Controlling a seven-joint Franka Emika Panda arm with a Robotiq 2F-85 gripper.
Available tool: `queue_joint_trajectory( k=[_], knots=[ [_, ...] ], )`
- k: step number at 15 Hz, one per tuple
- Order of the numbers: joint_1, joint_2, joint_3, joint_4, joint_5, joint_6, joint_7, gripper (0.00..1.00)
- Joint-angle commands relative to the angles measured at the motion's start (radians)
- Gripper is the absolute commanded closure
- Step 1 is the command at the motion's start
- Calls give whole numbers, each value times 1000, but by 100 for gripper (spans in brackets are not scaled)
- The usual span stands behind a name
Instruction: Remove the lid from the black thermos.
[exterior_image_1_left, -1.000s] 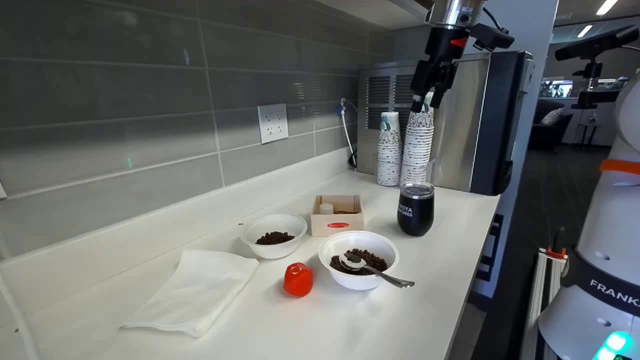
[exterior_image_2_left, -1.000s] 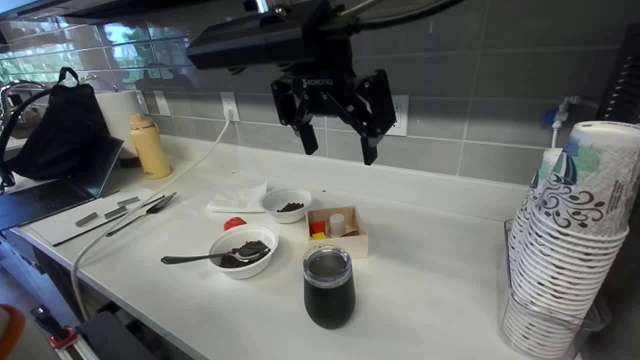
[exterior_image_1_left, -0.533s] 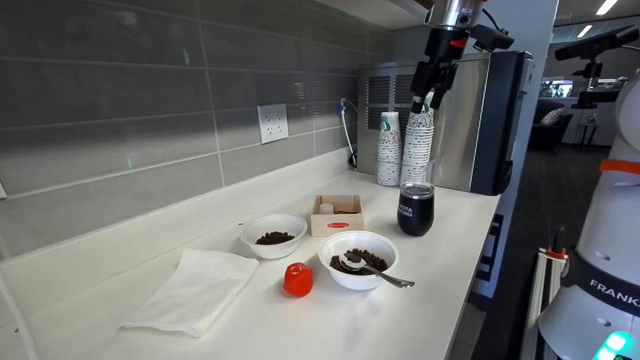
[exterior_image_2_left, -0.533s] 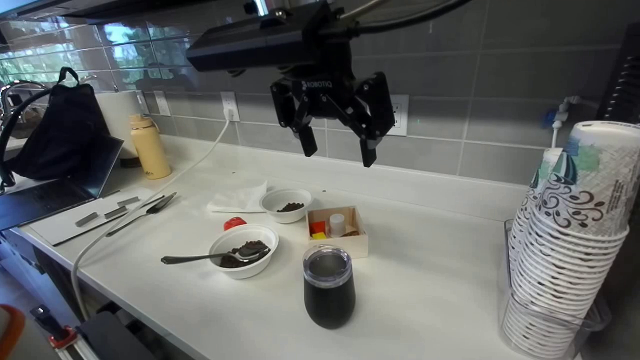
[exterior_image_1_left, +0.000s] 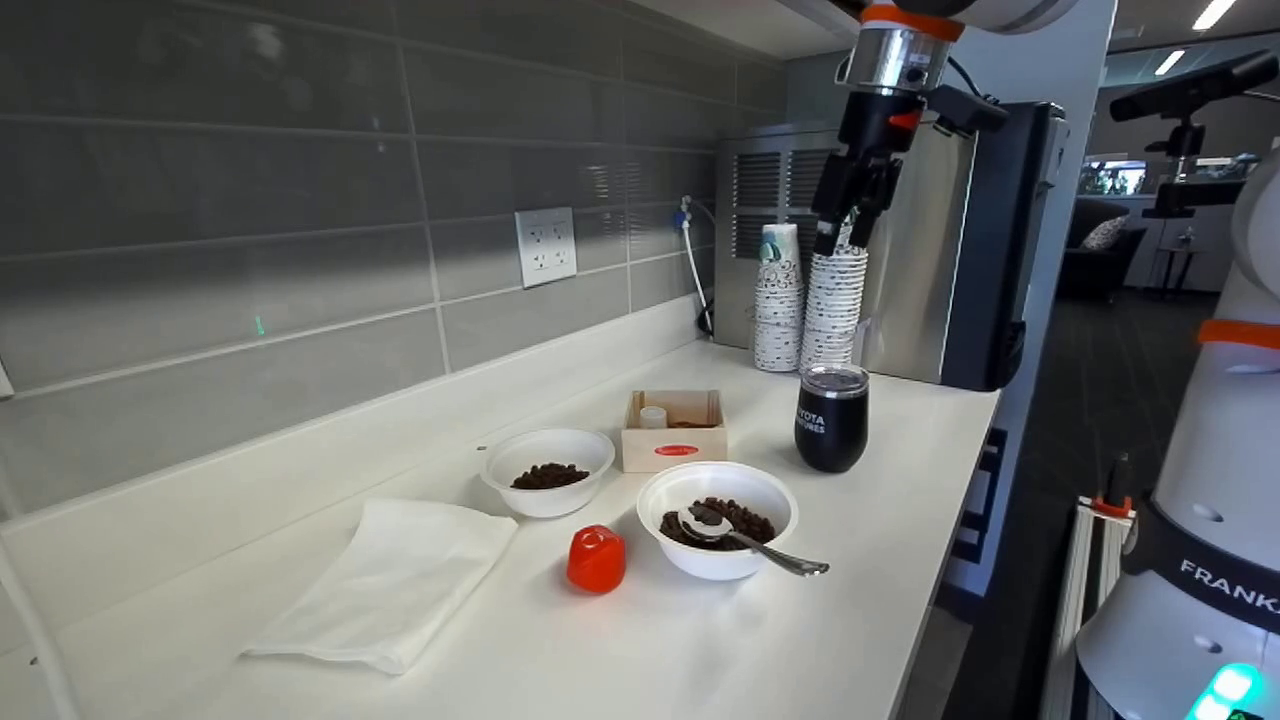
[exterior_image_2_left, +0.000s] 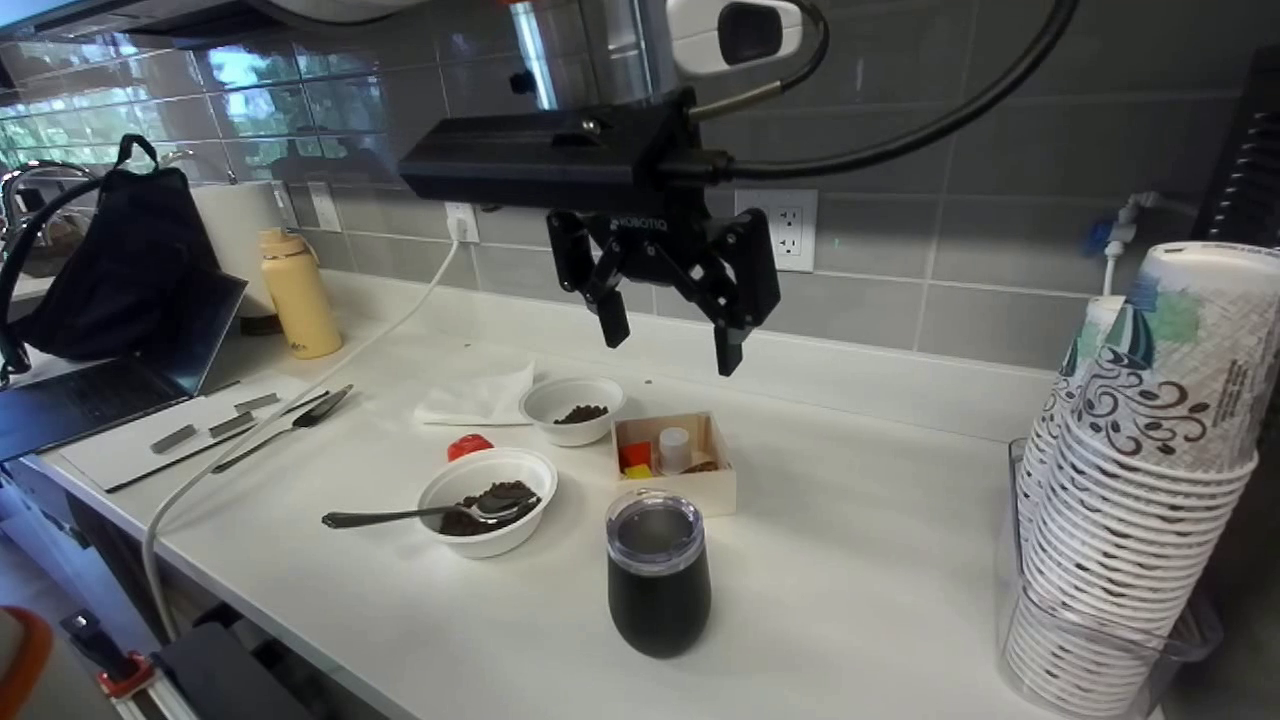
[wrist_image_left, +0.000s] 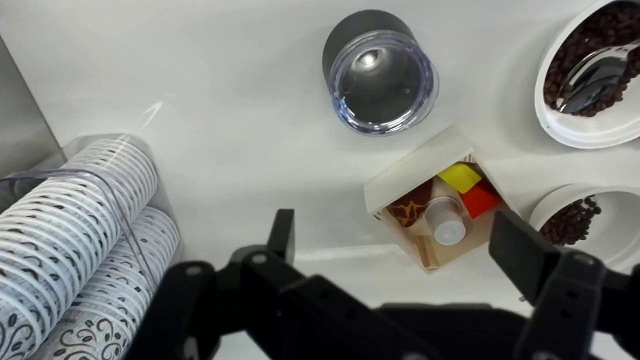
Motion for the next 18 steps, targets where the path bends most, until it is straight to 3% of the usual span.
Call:
queue_joint_trajectory(
  k=[1, 8, 13, 18],
  knots=[
    [20, 79, -42, 0, 58, 64, -54, 0],
    [23, 203, -59, 0, 117, 114, -110, 0],
    [26, 322, -41, -2, 139, 212, -100, 0],
    [65, 430, -27, -3, 206, 285, -116, 0]
  ],
)
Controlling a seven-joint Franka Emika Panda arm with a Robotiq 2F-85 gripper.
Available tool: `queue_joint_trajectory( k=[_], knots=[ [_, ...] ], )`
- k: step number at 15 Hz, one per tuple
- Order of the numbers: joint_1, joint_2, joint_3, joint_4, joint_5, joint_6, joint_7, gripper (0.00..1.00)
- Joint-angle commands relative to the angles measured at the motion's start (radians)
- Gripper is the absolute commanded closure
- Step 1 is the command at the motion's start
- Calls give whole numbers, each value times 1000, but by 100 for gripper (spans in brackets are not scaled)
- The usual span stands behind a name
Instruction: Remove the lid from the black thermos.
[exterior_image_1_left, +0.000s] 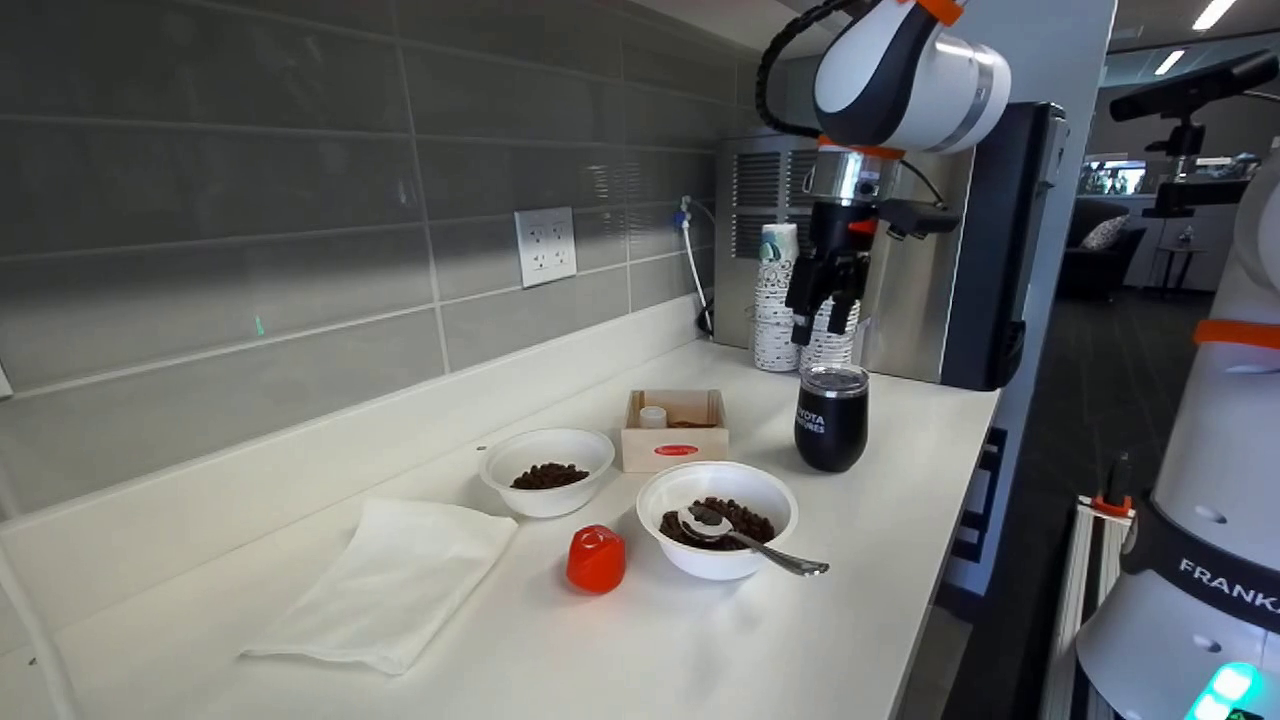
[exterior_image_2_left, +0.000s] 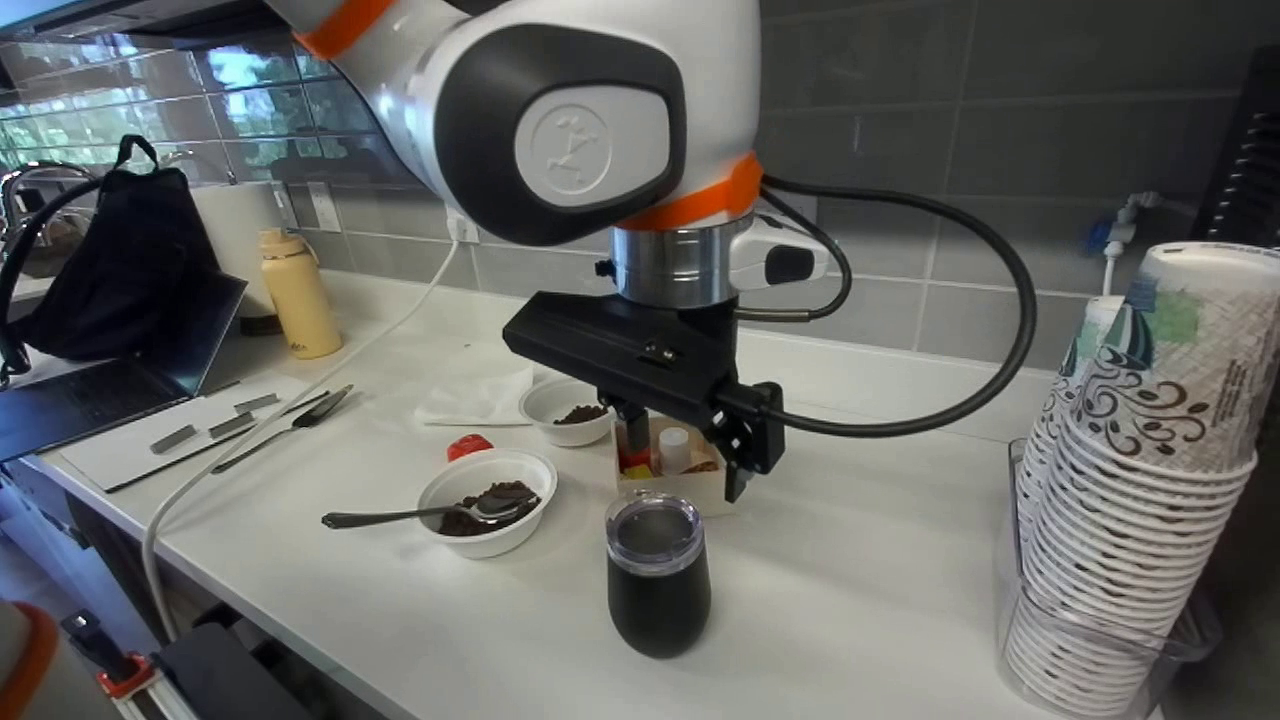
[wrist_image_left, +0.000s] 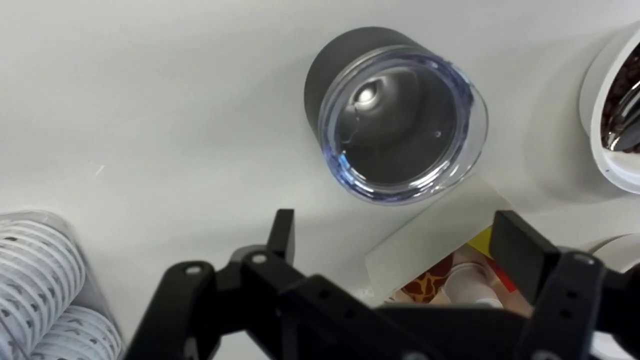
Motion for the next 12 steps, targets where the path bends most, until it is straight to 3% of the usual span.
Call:
queue_joint_trajectory(
  k=[1, 7, 12],
  knots=[
    [31, 83, 20, 0, 69, 68, -29, 0],
    [10, 128, 80, 0, 48, 75, 22, 0],
    [-45, 119, 118, 1, -34, 71, 116, 0]
  ],
)
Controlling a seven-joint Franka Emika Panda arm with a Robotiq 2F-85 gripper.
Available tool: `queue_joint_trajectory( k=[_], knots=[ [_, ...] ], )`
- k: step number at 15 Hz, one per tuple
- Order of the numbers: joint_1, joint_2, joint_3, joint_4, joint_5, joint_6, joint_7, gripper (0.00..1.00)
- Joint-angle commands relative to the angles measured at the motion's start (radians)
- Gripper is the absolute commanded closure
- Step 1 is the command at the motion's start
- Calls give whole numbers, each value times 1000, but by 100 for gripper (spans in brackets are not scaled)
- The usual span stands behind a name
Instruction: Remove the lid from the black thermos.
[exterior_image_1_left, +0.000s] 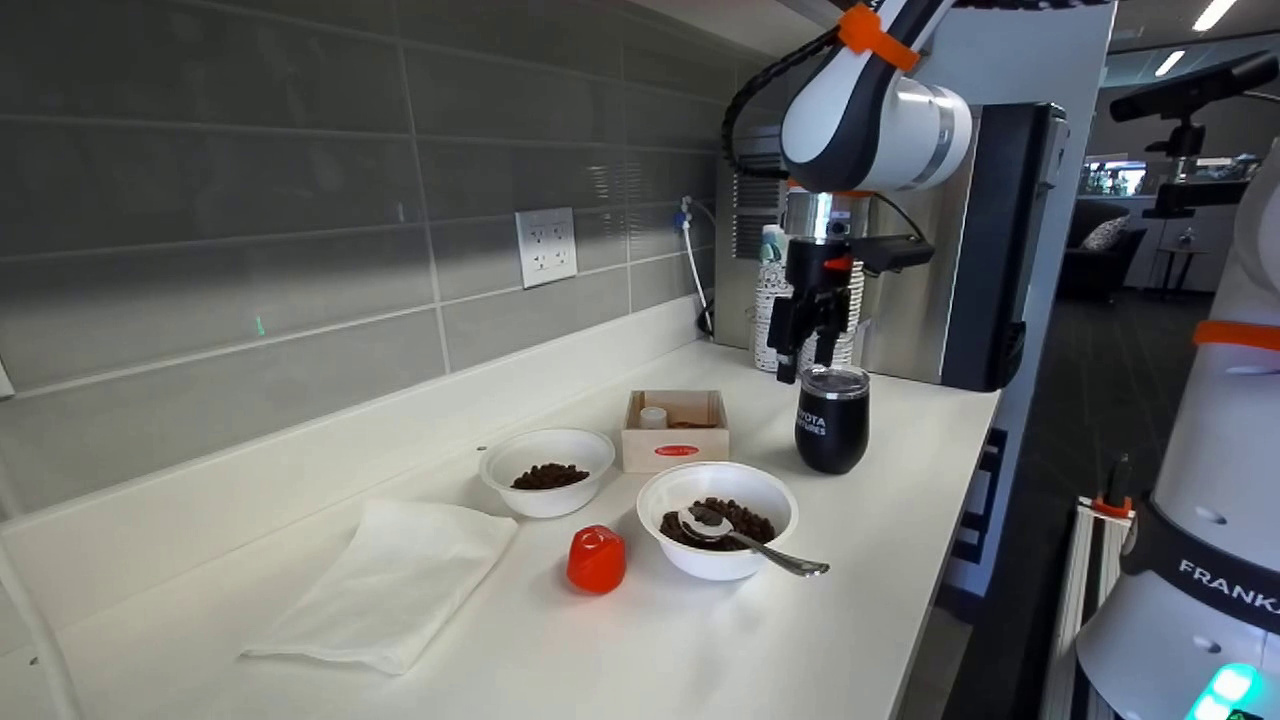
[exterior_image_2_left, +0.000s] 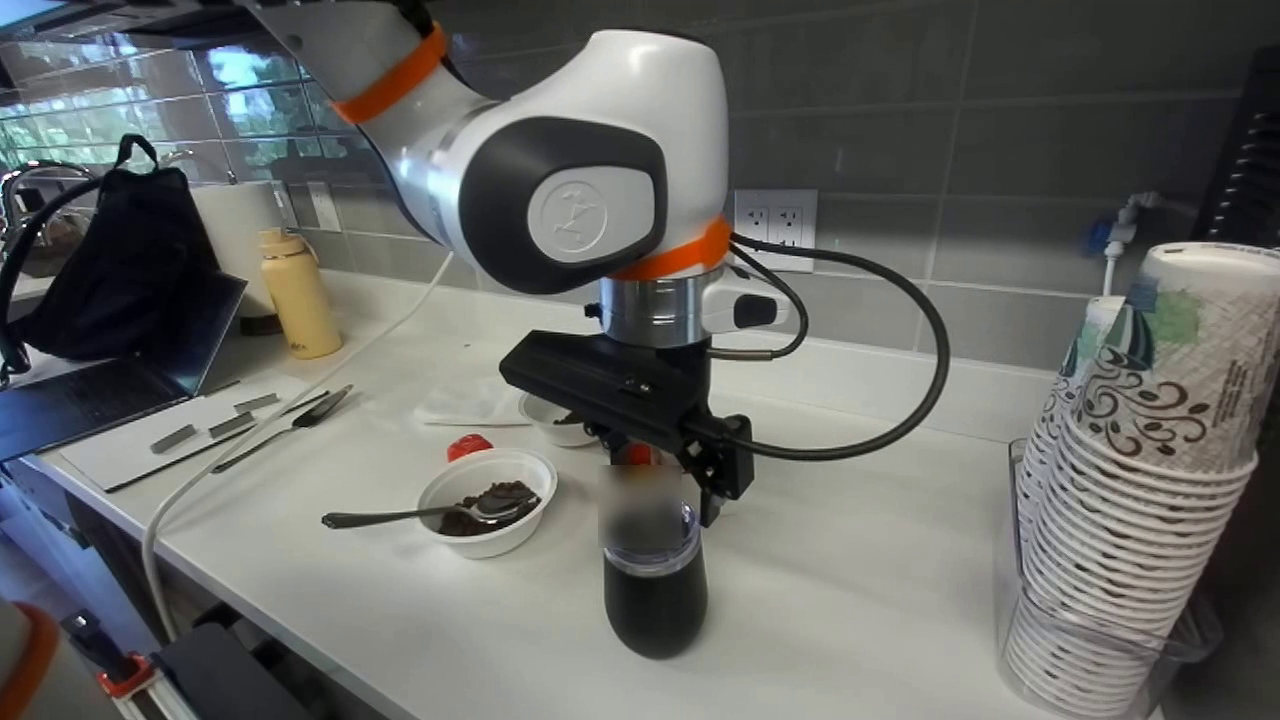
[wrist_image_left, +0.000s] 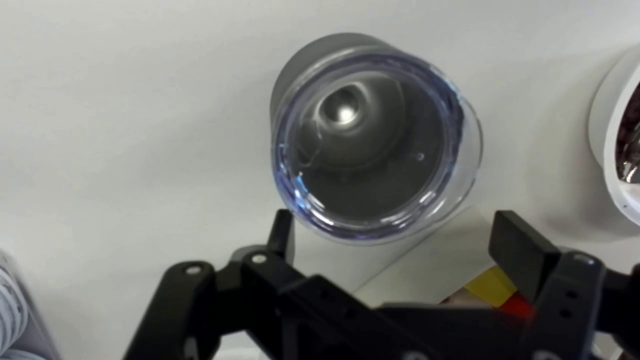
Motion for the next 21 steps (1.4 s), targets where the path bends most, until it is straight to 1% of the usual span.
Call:
queue_joint_trajectory(
  k=[1, 3, 6, 14, 21],
  knots=[
    [-51, -8, 34, 1, -75, 3, 84, 0],
    [-70, -17, 46, 2, -113, -29, 115, 0],
    [-80, -21, 61, 3, -146, -59, 146, 0],
    [-76, -35, 70, 5, -139, -103, 155, 0],
    [-87, -58, 78, 8, -169, -187, 196, 0]
  ],
)
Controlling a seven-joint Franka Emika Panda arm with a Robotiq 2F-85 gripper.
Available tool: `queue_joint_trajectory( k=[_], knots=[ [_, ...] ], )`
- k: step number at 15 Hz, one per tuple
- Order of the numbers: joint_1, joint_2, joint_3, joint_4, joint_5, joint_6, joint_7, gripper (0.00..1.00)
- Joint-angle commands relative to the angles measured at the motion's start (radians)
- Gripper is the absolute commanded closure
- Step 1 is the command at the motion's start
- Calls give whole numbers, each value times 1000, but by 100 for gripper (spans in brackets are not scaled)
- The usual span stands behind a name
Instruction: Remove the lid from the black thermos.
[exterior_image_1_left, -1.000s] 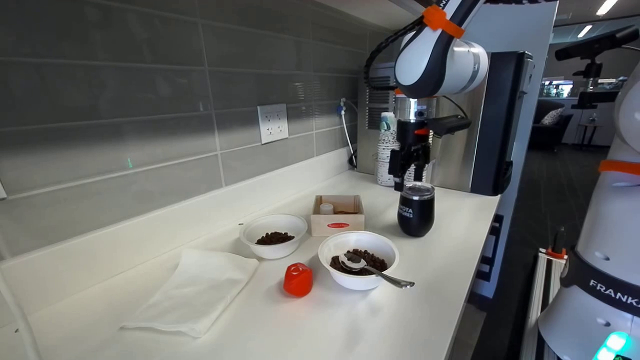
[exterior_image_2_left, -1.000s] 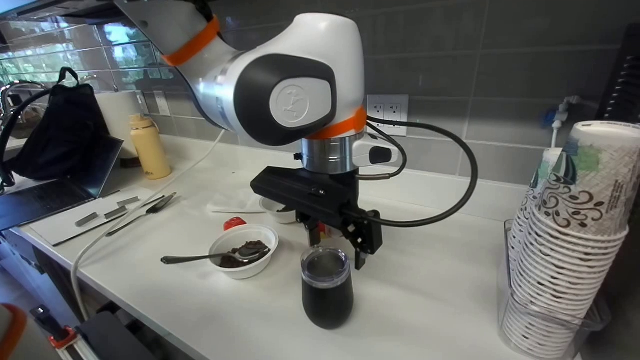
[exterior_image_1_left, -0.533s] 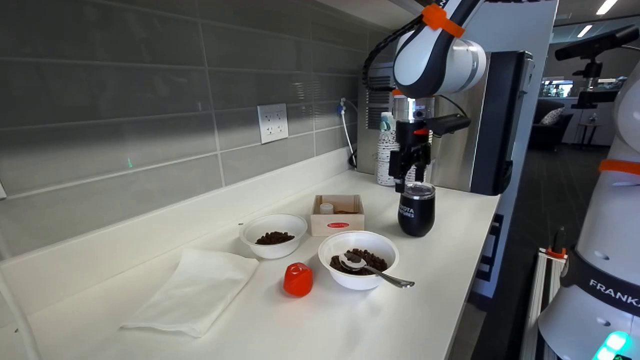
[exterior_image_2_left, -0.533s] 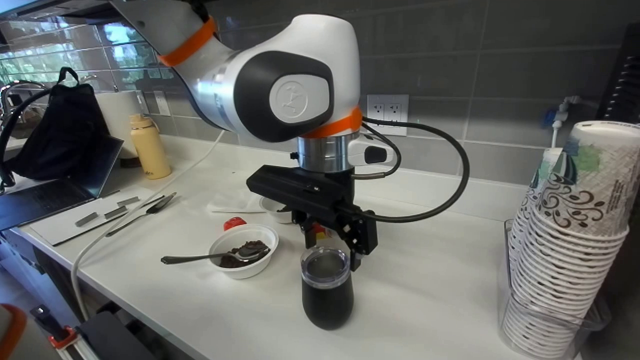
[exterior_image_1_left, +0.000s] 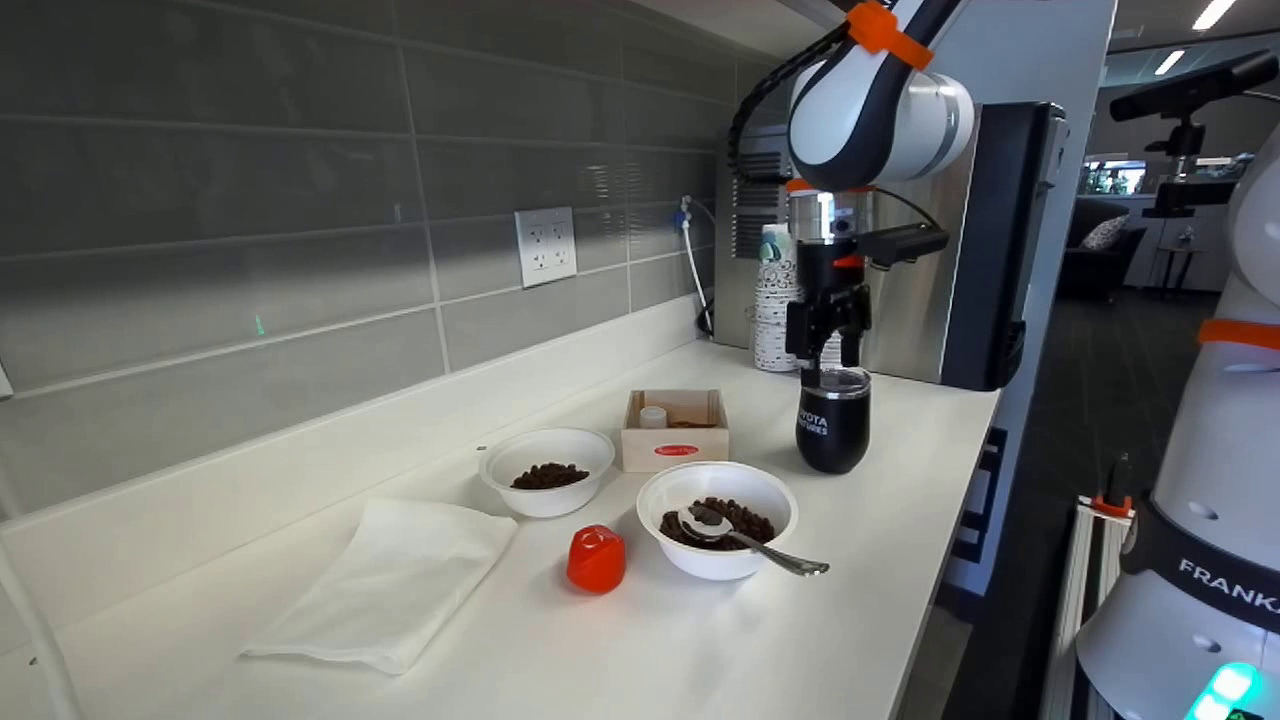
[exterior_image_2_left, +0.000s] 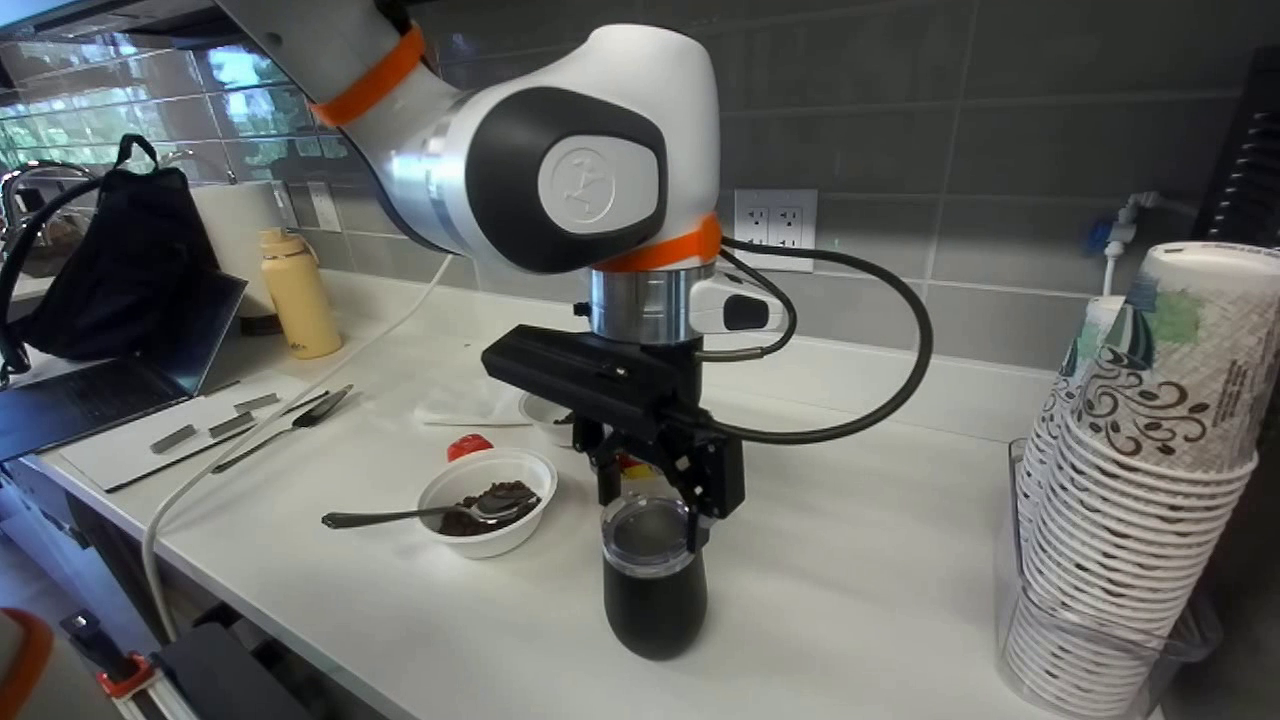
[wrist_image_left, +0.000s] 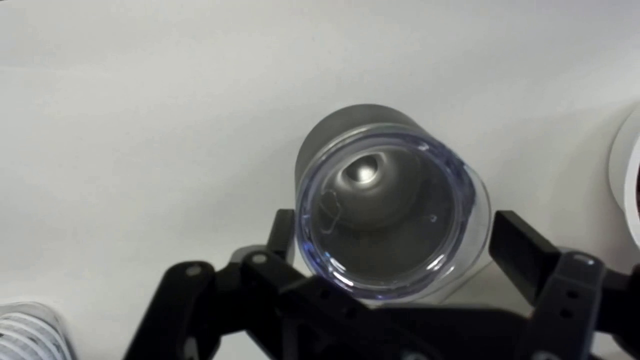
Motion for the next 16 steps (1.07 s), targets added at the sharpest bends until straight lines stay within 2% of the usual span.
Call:
queue_joint_trajectory(
  k=[1, 14, 15, 16],
  knots=[
    [-22, -43, 17, 1, -49, -64, 52, 0],
    [-20, -3, 50, 1, -76, -50, 132, 0],
    [-20, -3, 51, 1, -77, -49, 133, 1],
    [-21, -3, 53, 1, -80, -47, 137, 13]
  ],
)
